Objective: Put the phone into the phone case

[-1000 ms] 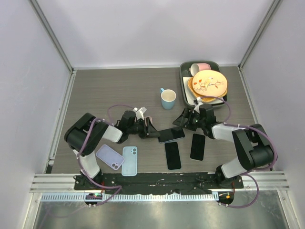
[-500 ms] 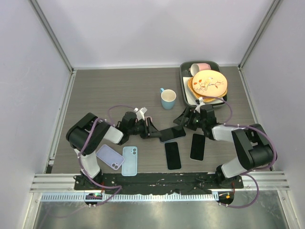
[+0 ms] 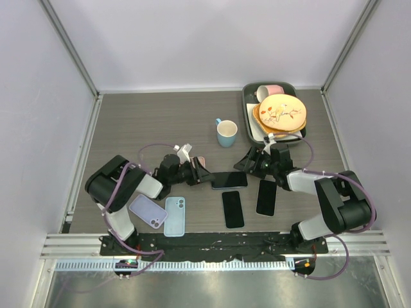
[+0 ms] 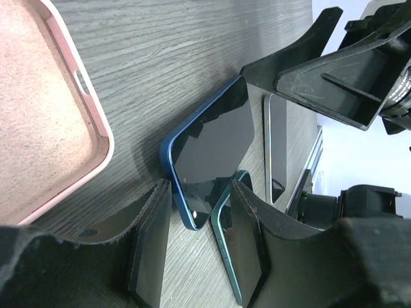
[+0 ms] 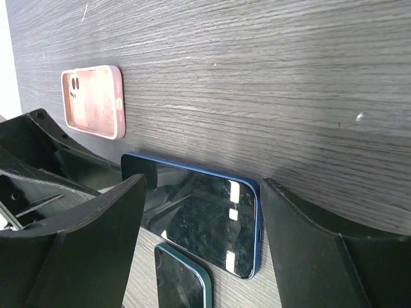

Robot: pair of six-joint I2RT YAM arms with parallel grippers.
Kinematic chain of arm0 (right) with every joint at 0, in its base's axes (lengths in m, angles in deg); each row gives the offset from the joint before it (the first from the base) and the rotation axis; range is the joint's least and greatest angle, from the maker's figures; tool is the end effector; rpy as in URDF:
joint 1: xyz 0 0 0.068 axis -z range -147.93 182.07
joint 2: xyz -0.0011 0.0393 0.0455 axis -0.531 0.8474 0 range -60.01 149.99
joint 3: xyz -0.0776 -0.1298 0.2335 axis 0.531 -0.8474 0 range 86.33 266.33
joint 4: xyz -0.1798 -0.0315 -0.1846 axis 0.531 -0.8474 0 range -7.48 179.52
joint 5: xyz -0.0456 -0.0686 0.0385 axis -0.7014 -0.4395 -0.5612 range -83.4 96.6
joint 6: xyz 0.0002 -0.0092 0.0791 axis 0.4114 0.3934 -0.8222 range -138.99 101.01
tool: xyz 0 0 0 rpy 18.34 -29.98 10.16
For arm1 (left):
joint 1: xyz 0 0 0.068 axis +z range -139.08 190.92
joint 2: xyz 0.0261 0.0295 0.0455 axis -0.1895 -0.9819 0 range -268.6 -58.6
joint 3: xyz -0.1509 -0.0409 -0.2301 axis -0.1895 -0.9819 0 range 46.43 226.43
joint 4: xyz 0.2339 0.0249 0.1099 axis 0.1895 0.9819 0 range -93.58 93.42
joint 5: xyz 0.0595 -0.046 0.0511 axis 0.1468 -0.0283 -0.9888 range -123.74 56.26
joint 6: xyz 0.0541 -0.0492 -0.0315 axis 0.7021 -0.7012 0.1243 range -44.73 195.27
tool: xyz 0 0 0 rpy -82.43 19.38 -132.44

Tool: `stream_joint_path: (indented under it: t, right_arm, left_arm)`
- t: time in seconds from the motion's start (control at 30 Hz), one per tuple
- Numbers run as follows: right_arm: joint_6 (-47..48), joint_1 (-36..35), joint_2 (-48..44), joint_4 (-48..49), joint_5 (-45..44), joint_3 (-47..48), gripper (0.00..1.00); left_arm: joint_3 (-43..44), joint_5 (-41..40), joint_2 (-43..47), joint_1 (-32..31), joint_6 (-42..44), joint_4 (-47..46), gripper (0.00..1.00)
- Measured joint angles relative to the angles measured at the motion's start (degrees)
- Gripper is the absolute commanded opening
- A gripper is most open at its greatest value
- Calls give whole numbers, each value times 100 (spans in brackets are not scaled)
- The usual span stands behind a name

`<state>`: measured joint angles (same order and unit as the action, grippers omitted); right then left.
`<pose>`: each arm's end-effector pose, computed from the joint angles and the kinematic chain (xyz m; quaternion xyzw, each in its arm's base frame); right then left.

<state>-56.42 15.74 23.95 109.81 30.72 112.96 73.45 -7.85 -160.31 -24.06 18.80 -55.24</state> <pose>0.2631 0.1062 0.1271 0.0687 0.8776 0.3640 0.3043 0.2464 -0.2089 0.1058 -0.0300 0.8216 -0.5154 0.2416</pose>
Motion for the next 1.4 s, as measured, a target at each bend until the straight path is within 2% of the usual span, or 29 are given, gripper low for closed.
stream_joint_path:
  t: [0.37, 0.57, 0.73, 0.87, 1.1, 1.13, 1.17, 1.4]
  right_arm:
    - [-52, 0, -37, 98, 111, -94, 77]
    - [-181, 0, -37, 254, 256, -195, 76]
    - [-168, 0, -203, -48, 284, -208, 77]
    - [-96, -94, -400, -505, 407, -219, 77]
    - [-2, -149, -601, -767, 533, -315, 76]
    - [2, -157, -625, -774, 562, -334, 77]
    - [2, -157, -638, -778, 579, -352, 76]
    - [87, -155, -791, -988, 533, -354, 79]
  left_arm:
    - [-157, -223, 70, 0, 31, -240, 38]
    - [-387, -219, 494, -46, 28, -293, 38]
    - [-415, -258, 1016, -286, 48, -195, 38]
    - [-415, -389, 1150, -723, 122, -13, 38]
    - [-708, -518, 428, -1051, -116, -240, 17]
    - [-739, -485, 278, -1051, -219, -404, 7]
    - [-741, -452, 175, -1051, -310, -597, 2]
    - [-619, -417, -85, -1075, -455, -1032, 0]
